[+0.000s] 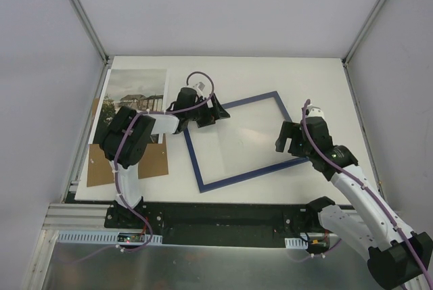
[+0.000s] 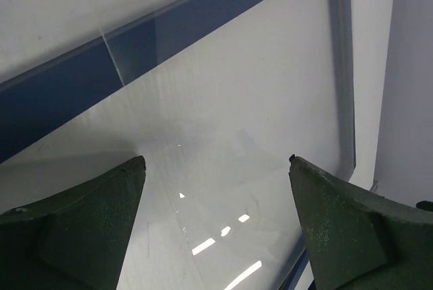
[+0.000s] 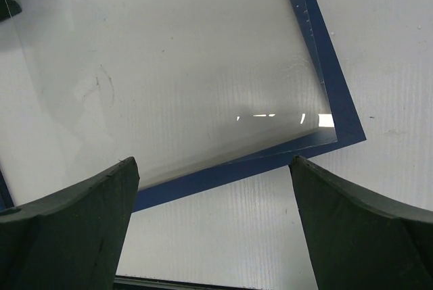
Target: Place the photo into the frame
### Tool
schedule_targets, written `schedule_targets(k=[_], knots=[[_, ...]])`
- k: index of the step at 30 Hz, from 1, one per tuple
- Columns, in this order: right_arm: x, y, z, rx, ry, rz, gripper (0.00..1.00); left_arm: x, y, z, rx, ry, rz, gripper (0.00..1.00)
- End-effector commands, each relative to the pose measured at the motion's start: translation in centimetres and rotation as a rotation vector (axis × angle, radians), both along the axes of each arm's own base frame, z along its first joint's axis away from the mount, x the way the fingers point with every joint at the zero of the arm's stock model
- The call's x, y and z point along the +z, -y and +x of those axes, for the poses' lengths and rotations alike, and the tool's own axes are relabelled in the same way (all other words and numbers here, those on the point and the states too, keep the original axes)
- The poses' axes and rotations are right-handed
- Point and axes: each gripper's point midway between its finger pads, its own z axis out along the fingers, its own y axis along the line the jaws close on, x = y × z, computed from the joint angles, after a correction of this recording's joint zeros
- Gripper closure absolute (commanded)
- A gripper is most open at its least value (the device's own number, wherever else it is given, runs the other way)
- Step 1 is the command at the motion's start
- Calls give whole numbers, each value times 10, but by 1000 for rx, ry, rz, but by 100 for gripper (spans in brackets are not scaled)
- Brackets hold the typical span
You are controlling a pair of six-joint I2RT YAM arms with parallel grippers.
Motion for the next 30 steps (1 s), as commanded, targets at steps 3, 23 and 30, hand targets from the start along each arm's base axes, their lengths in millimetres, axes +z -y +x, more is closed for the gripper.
schedule_targets(k=[3,23,30], knots=[[16,-2,3,2,33,25,4,-13,12,11,-2,-48,-59,14],[16,-7,9,15,28,39,4,3,37,18,-1,-78,-303,57],[21,-8,13,15,41,44,4,23,40,16,-32,-51,-329,91]])
